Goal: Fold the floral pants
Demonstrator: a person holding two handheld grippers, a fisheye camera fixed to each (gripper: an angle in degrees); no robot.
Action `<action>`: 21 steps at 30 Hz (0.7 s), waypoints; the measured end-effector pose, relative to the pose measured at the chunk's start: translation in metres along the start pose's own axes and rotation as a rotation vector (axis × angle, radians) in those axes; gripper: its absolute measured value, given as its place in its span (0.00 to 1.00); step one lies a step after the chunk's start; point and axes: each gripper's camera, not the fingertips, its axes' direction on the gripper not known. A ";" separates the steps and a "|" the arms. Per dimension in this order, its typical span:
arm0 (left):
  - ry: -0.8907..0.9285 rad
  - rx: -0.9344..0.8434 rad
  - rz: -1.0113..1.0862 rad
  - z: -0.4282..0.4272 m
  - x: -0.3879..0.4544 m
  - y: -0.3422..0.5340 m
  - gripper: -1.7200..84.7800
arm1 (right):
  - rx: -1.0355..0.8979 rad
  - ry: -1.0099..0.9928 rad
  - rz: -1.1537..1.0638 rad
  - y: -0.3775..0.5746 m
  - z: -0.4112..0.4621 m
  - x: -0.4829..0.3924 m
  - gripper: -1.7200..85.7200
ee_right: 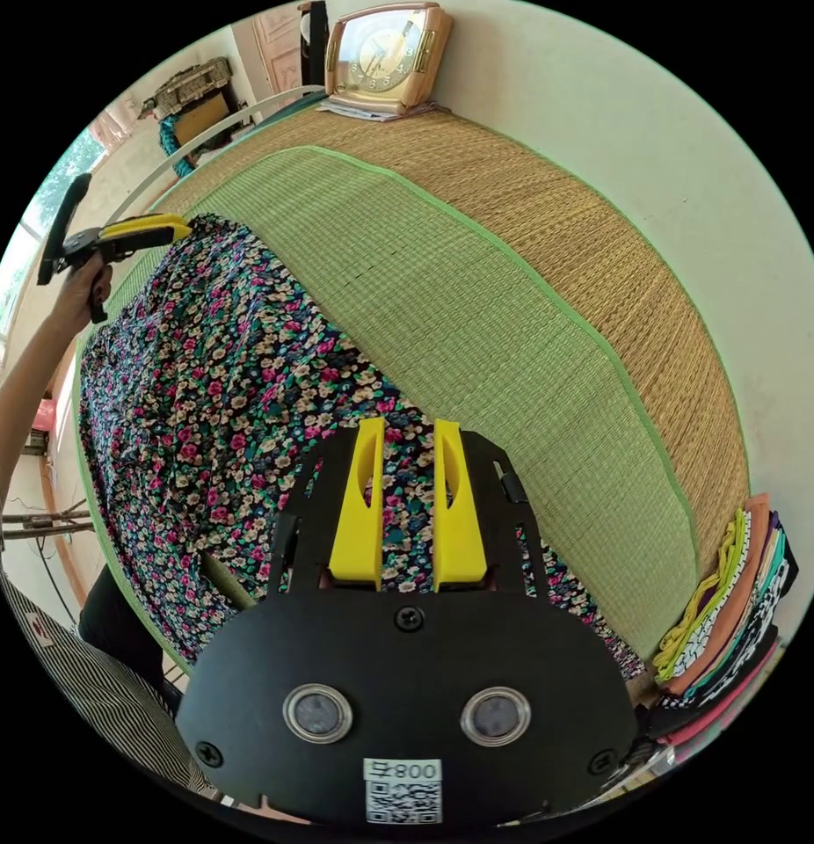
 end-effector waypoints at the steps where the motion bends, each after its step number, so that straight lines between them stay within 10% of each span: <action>1: -0.050 -0.044 -0.009 0.007 -0.004 -0.004 0.09 | 0.006 0.004 0.004 -0.001 -0.001 -0.002 0.11; 21: 0.207 0.080 -0.137 -0.050 -0.121 0.062 0.12 | 0.030 -0.150 0.197 -0.033 -0.033 -0.015 0.11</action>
